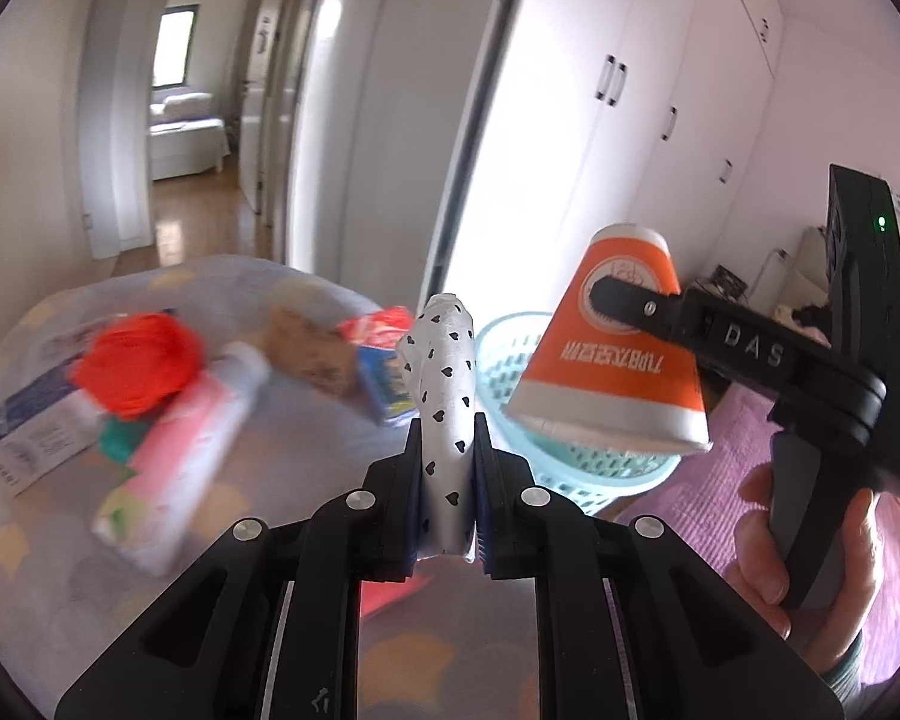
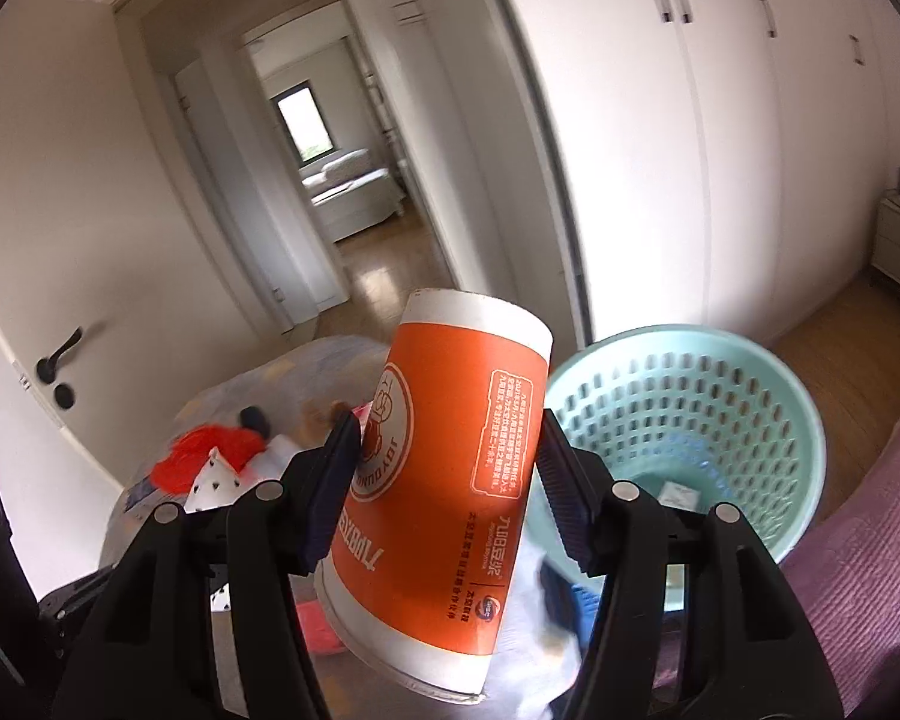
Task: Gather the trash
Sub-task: 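Carry both items over the teal basket and open both tools to drop them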
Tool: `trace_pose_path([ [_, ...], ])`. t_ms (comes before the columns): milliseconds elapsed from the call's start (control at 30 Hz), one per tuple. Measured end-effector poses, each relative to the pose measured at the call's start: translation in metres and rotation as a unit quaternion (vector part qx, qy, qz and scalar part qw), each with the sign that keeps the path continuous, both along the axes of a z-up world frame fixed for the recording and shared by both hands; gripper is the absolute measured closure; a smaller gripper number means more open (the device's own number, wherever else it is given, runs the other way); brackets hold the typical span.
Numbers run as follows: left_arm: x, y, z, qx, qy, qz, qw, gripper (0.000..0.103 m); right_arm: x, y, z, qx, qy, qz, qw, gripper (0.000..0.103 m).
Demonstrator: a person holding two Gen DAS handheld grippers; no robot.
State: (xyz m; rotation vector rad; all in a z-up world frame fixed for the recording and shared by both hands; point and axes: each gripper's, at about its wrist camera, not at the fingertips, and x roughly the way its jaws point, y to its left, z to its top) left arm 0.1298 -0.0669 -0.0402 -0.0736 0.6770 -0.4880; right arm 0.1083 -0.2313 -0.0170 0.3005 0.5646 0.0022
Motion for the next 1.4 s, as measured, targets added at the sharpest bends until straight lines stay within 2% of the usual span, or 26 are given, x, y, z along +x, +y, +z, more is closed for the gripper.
trace_pose_path([
  [200, 0.024, -0.053, -0.015, 0.020, 0.024, -0.035, 0.9989, 0.090, -0.002, -0.055, -0.004, -0.013, 0.000, -0.075, 0.997, 0.047],
  [400, 0.043, -0.097, -0.024, 0.030, 0.043, -0.070, 0.9962, 0.090, 0.005, -0.092, -0.021, -0.015, 0.022, -0.121, 0.992, 0.047],
  [533, 0.064, -0.120, -0.036, 0.018, 0.076, -0.097, 0.9922, 0.090, 0.010, -0.101, -0.032, -0.046, 0.039, -0.149, 0.987, 0.047],
  [767, 0.099, -0.149, -0.070, 0.011, 0.138, -0.121, 0.9829, 0.090, 0.021, -0.114, -0.057, -0.056, 0.076, -0.173, 0.980, 0.046],
  [833, 0.104, -0.155, -0.079, 0.020, 0.145, -0.119, 0.9820, 0.085, 0.025, -0.121, -0.065, -0.051, 0.086, -0.177, 0.979, 0.046],
  [900, 0.105, -0.159, -0.084, 0.031, 0.138, -0.103, 0.9846, 0.070, 0.028, -0.123, -0.070, -0.050, 0.094, -0.176, 0.979, 0.046],
  [1033, 0.108, -0.164, -0.089, 0.026, 0.147, -0.100, 0.9837, 0.067, 0.039, -0.120, -0.077, -0.063, 0.109, -0.175, 0.977, 0.047],
  [1067, 0.109, -0.164, -0.090, 0.029, 0.147, -0.098, 0.9839, 0.062, 0.042, -0.120, -0.081, -0.063, 0.115, -0.171, 0.977, 0.047],
  [1100, 0.109, -0.163, -0.090, 0.030, 0.145, -0.093, 0.9845, 0.050, 0.043, -0.120, -0.083, -0.060, 0.119, -0.169, 0.977, 0.047],
  [1167, 0.111, -0.158, -0.089, 0.023, 0.139, -0.080, 0.9868, 0.039, 0.046, -0.118, -0.087, -0.052, 0.123, -0.166, 0.977, 0.047],
  [1400, 0.106, -0.132, -0.074, -0.004, 0.125, -0.052, 0.9907, 0.039, 0.039, -0.125, -0.079, -0.030, 0.113, -0.168, 0.979, 0.046],
])
